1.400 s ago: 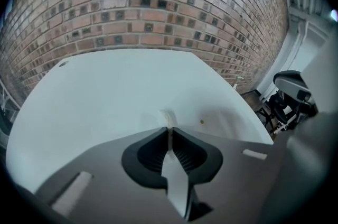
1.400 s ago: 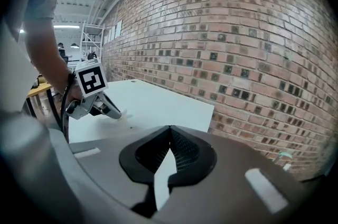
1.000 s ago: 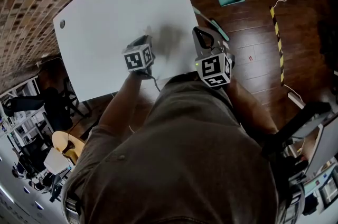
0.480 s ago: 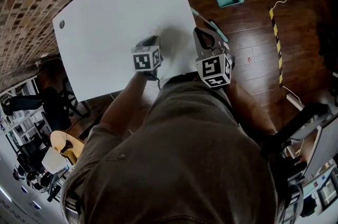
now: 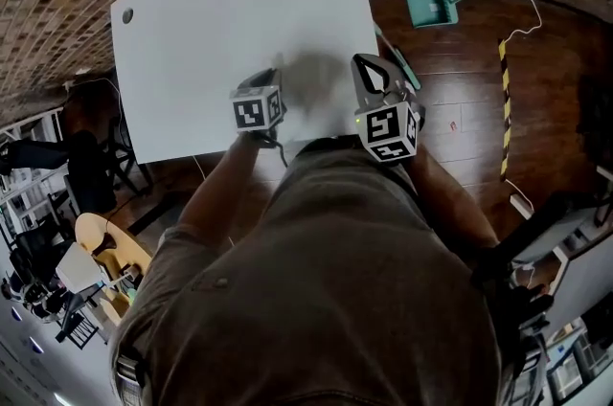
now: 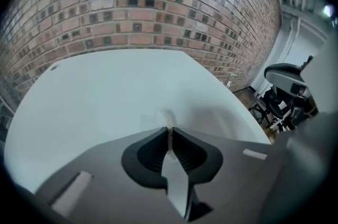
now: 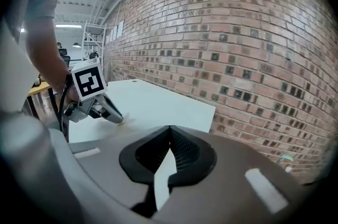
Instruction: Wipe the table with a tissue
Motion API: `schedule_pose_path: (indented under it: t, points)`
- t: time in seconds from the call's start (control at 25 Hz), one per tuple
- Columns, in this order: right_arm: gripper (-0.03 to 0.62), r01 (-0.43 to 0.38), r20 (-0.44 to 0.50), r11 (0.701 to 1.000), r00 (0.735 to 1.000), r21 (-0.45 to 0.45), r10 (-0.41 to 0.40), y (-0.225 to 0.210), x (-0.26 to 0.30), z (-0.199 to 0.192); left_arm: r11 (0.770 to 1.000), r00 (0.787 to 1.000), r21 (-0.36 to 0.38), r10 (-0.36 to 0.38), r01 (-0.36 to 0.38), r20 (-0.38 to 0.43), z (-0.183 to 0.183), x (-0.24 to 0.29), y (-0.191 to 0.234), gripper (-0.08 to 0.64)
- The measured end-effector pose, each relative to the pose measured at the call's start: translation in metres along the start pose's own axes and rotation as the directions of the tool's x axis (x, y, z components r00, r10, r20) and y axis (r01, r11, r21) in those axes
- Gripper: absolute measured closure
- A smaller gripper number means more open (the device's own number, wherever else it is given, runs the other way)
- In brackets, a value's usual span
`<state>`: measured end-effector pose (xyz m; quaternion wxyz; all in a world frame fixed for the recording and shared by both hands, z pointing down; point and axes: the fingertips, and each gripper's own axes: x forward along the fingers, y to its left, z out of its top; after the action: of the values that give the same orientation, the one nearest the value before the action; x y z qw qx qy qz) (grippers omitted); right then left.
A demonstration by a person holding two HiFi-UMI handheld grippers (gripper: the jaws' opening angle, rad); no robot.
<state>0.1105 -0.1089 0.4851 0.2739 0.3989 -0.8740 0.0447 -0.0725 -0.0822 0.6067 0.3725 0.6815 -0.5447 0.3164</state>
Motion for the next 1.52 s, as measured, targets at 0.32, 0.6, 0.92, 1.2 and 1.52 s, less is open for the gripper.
schedule_pose_path:
  t: [0.32,0.6,0.92,1.2,1.52]
  points:
    - [0.578,-0.055,0.010,0.998,0.998,-0.039,0.055,0.023,0.016,0.015,0.992,0.996,-0.101,0.083,-0.082,0.011,-0.017,-0.020,0.057,0.531]
    - [0.578,-0.043,0.004,0.998,0.999,-0.037,0.043,0.028,0.015,0.017,0.992,0.996,-0.091,0.084,-0.083,0.008,-0.016,-0.020,0.063,0.531]
    - [0.578,0.013,-0.018,1.000,1.000,-0.002,-0.013,0.011,-0.001,0.002,0.999,0.999,0.028,-0.039,0.039,-0.011,0.003,0.005,-0.007,0.531]
    - [0.578,0.043,-0.032,0.999,0.999,0.011,-0.042,0.003,-0.007,-0.003,0.992,0.996,0.099,-0.083,0.085,-0.021,0.008,0.012,-0.034,0.531]
    - [0.578,0.038,0.000,0.997,0.999,0.064,-0.038,0.003,-0.014,0.006,0.994,0.996,0.096,-0.066,0.060,0.065,0.018,-0.018,-0.033,0.531]
